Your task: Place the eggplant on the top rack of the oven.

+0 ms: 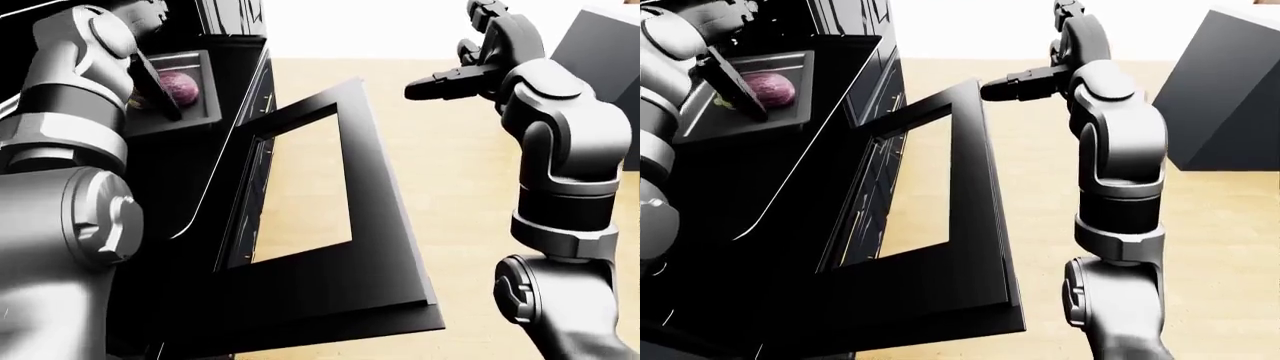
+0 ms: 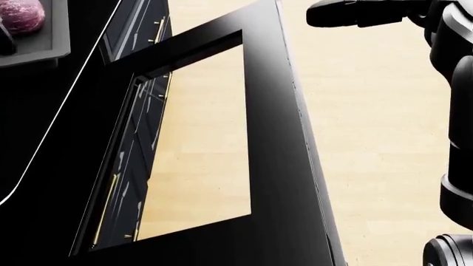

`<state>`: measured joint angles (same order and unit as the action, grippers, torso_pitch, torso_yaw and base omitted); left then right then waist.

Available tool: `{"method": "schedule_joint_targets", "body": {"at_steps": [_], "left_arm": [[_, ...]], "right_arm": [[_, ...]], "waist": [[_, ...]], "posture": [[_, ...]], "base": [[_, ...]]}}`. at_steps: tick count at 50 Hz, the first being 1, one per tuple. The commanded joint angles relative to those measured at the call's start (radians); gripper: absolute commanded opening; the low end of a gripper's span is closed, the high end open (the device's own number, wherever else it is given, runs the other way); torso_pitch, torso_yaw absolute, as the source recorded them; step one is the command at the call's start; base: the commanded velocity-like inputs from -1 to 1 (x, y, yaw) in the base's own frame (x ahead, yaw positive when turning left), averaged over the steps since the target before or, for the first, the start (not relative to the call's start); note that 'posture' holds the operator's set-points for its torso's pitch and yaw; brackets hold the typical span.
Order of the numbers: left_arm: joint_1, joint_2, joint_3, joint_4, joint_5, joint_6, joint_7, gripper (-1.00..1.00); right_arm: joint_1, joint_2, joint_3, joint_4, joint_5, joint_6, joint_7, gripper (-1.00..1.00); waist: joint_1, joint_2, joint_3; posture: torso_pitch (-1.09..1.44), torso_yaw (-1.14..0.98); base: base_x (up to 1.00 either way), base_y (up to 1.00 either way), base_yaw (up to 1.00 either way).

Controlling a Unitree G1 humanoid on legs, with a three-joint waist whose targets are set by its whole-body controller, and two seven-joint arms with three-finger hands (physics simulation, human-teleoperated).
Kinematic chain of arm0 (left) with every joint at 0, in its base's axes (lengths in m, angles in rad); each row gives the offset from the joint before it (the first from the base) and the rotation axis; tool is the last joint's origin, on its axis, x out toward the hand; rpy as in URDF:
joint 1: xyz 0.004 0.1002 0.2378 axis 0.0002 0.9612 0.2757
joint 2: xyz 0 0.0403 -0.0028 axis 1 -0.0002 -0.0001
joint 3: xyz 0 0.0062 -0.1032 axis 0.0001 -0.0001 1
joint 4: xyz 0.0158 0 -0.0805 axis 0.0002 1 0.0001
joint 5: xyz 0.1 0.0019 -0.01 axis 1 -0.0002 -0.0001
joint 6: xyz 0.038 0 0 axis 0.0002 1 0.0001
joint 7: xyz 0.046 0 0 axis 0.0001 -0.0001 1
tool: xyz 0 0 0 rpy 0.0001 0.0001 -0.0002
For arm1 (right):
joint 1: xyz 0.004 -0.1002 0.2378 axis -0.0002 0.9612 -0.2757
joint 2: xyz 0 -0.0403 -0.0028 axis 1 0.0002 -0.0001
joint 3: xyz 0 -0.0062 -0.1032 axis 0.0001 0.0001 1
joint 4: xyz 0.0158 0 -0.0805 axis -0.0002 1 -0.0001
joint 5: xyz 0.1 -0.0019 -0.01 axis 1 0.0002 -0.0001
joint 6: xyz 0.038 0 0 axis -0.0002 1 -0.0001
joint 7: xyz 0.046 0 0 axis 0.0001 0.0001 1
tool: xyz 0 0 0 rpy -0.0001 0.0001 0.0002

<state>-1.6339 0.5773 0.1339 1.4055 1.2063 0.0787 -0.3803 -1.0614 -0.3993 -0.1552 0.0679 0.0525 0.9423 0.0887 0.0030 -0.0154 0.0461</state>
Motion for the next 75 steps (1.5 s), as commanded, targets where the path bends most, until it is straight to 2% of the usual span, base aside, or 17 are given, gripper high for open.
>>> {"method": "schedule_joint_targets", "body": {"at_steps": [1, 6, 7, 11, 12, 16, 18, 21, 24, 27, 29, 34, 37, 45, 53, 69, 75], "left_arm": [[-0.065, 0.005, 0.006, -0.051, -0.050, 0.015, -0.071, 1.00], [-0.118, -0.008, 0.033, -0.066, -0.164, 0.070, -0.212, 1.00], [-0.134, -0.013, 0.054, -0.070, -0.205, 0.108, -0.235, 1.00], [-0.170, -0.017, 0.076, -0.090, -0.320, 0.185, -0.258, 1.00], [-0.171, -0.016, 0.073, -0.093, -0.340, 0.190, -0.251, 1.00], [-0.219, -0.018, 0.114, -0.106, -0.477, 0.273, -0.194, 1.00], [-0.241, -0.023, 0.149, -0.114, -0.562, 0.312, -0.141, 1.00], [-0.241, -0.024, 0.147, -0.127, -0.640, 0.313, -0.065, 1.00], [-0.233, -0.032, 0.133, -0.131, -0.701, 0.321, -0.035, 1.00], [-0.221, -0.036, 0.124, -0.140, -0.755, 0.315, 0.025, 1.00], [-0.224, -0.040, 0.150, -0.143, -0.817, 0.316, 0.093, 1.00], [-0.209, -0.049, 0.153, -0.150, -0.920, 0.265, 0.207, 1.00], [-0.204, -0.054, 0.144, -0.153, -0.969, 0.229, 0.249, 1.00], [-0.221, -0.058, 0.102, -0.150, -1.035, 0.171, 0.280, 1.00], [-0.189, -0.086, 0.089, -0.164, -1.102, 0.016, 0.284, 1.00], [-0.185, -0.101, 0.068, -0.180, -1.168, -0.183, 0.307, 1.00], [-0.172, -0.114, 0.057, -0.193, -1.177, -0.249, 0.308, 1.00]], "right_arm": [[-0.068, -0.016, -0.001, -0.003, -0.013, -0.031, 0.003, 1.00], [-0.205, -0.041, 0.030, 0.128, -0.051, -0.028, 0.036, 1.00], [-0.242, -0.043, 0.039, 0.170, -0.061, -0.030, 0.044, 1.00], [-0.428, -0.040, 0.067, 0.404, -0.106, -0.084, 0.073, 1.00], [-0.455, -0.036, 0.065, 0.445, -0.115, -0.101, 0.075, 1.00], [-0.595, -0.015, 0.080, 0.644, -0.159, -0.176, 0.085, 1.00], [-0.667, -0.015, 0.073, 0.763, -0.174, -0.233, 0.079, 1.00], [-0.751, -0.014, 0.062, 0.923, -0.190, -0.320, 0.064, 1.00], [-0.795, -0.012, 0.056, 1.010, -0.202, -0.372, 0.058, 1.00], [-0.815, -0.012, 0.051, 1.055, -0.212, -0.400, 0.052, 1.00], [-0.820, -0.010, 0.050, 1.071, -0.218, -0.427, 0.050, 1.00], [-0.835, -0.008, 0.048, 1.098, -0.231, -0.468, 0.053, 1.00], [-0.838, -0.011, 0.048, 1.102, -0.240, -0.483, 0.059, 1.00], [-0.841, -0.007, 0.045, 1.092, -0.250, -0.516, 0.083, 1.00], [-0.810, -0.003, 0.046, 1.057, -0.259, -0.594, 0.068, 1.00], [-0.790, -0.020, 0.047, 1.005, -0.278, -0.736, 0.054, 1.00], [-0.778, -0.031, 0.069, 0.965, -0.322, -0.805, 0.041, 1.00]], "waist": [[0.000, 0.005, -0.035], [0.000, 0.004, -0.031], [0.000, 0.005, -0.030], [-0.003, 0.010, -0.026], [-0.004, 0.012, -0.025], [-0.007, 0.017, -0.021], [-0.010, 0.020, -0.019], [-0.012, 0.023, -0.015], [-0.012, 0.025, -0.012], [-0.011, 0.026, -0.012], [-0.011, 0.026, -0.012], [-0.013, 0.027, -0.010], [-0.013, 0.026, -0.009], [-0.011, 0.024, -0.007], [-0.009, 0.022, -0.006], [-0.007, 0.018, -0.005], [-0.006, 0.017, -0.005]], "posture": [[0.00, 0.00], [0.00, 0.00], [0.00, 0.00], [0.00, 0.00], [0.00, 0.00], [0.00, 0.00], [0.00, 0.00], [0.00, 0.00], [0.00, 0.00], [0.00, 0.00], [0.00, 0.00], [0.00, 0.00], [0.00, 0.00], [0.00, 0.00], [0.00, 0.00], [0.00, 0.00], [0.00, 0.00]], "base": [[0.00, 0.00, 0.00], [0.00, 0.00, 0.00], [0.00, 0.00, 0.00], [0.00, 0.00, 0.00], [0.00, 0.00, 0.00], [0.00, 0.00, 0.00], [0.00, 0.00, 0.00], [0.00, 0.00, 0.00], [0.00, 0.00, 0.00], [0.00, 0.00, 0.00], [0.00, 0.00, 0.00], [0.00, 0.00, 0.00], [0.00, 0.00, 0.00], [0.00, 0.00, 0.00], [0.00, 0.00, 0.00], [0.00, 0.00, 0.00], [0.00, 0.00, 0.00]]}}
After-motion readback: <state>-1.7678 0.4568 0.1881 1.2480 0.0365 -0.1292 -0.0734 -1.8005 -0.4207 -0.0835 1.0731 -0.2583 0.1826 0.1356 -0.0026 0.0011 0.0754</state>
